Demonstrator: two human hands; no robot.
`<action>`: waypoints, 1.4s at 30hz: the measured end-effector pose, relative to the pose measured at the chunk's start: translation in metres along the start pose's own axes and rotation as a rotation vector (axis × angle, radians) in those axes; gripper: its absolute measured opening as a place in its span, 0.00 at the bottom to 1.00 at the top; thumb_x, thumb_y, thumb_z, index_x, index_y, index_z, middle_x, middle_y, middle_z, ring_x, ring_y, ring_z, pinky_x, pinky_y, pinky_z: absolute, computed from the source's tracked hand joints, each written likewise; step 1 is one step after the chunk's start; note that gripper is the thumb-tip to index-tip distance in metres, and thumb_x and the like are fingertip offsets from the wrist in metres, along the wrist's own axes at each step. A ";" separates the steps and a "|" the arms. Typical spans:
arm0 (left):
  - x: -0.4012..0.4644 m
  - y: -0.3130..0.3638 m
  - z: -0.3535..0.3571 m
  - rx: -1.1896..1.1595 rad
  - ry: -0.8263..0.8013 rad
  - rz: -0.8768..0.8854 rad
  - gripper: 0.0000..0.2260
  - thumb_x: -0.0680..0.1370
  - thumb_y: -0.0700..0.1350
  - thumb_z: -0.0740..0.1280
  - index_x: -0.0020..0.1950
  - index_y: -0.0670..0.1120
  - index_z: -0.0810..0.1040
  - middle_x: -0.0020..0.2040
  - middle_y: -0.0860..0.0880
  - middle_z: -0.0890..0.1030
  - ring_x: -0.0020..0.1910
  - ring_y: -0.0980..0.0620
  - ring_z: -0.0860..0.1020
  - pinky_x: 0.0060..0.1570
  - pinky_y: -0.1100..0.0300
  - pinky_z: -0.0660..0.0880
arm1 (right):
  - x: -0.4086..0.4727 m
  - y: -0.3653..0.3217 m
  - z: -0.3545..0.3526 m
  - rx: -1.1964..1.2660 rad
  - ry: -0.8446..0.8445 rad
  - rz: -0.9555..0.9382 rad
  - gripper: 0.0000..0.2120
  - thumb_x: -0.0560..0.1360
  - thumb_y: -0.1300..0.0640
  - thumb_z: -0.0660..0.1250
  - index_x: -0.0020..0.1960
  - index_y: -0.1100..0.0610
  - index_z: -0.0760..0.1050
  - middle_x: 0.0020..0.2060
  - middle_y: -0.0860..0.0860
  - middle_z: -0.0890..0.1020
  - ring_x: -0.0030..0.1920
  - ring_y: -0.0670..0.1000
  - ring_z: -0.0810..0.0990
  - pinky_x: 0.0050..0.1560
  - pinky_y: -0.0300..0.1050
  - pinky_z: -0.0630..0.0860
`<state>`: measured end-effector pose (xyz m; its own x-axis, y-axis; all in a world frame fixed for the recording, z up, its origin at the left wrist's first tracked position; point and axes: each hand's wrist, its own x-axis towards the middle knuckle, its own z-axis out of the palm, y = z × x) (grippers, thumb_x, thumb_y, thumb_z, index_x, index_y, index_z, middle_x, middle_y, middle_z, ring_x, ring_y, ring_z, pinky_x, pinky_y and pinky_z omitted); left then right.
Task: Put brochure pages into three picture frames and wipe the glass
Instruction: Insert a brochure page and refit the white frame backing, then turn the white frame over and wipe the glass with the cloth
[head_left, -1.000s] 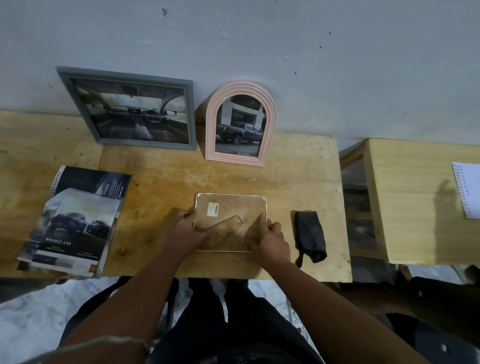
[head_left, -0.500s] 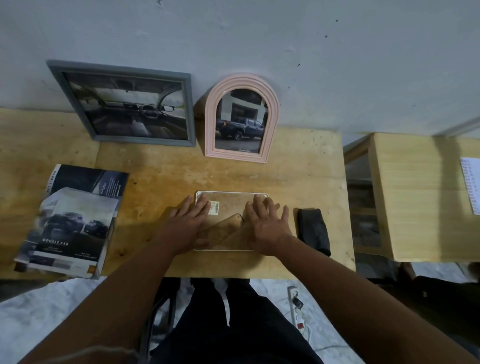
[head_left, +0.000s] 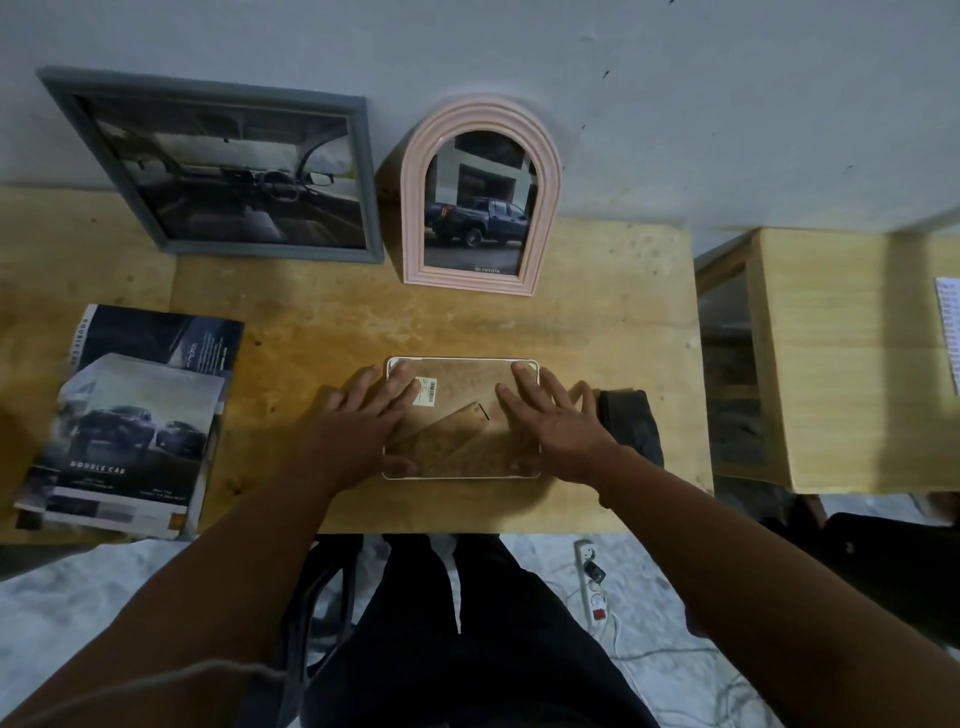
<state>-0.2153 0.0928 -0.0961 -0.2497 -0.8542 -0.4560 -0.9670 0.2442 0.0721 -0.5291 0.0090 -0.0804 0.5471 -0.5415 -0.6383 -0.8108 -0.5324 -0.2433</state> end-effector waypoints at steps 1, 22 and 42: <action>0.001 -0.001 0.001 0.015 0.004 0.001 0.53 0.67 0.79 0.61 0.85 0.52 0.54 0.86 0.51 0.48 0.81 0.39 0.60 0.59 0.43 0.72 | 0.000 0.000 0.000 -0.005 0.001 0.006 0.52 0.75 0.36 0.69 0.81 0.39 0.32 0.79 0.45 0.26 0.81 0.57 0.31 0.74 0.77 0.39; -0.034 0.064 -0.010 -0.393 0.084 -0.246 0.47 0.67 0.61 0.75 0.83 0.59 0.57 0.84 0.48 0.56 0.68 0.35 0.70 0.65 0.42 0.74 | -0.017 -0.030 0.000 1.249 0.323 0.670 0.17 0.78 0.52 0.70 0.65 0.57 0.81 0.56 0.54 0.86 0.52 0.56 0.84 0.53 0.57 0.83; 0.026 0.081 -0.045 -1.339 0.107 -0.632 0.23 0.80 0.61 0.69 0.61 0.43 0.81 0.54 0.43 0.84 0.53 0.42 0.83 0.52 0.47 0.78 | -0.072 0.077 0.014 0.883 0.265 0.911 0.26 0.71 0.50 0.73 0.65 0.53 0.68 0.46 0.53 0.79 0.48 0.59 0.80 0.54 0.59 0.78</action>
<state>-0.3020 0.0695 -0.0618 0.2745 -0.6989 -0.6604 -0.2252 -0.7144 0.6625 -0.6334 0.0161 -0.0634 -0.3294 -0.6454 -0.6892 -0.7174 0.6456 -0.2617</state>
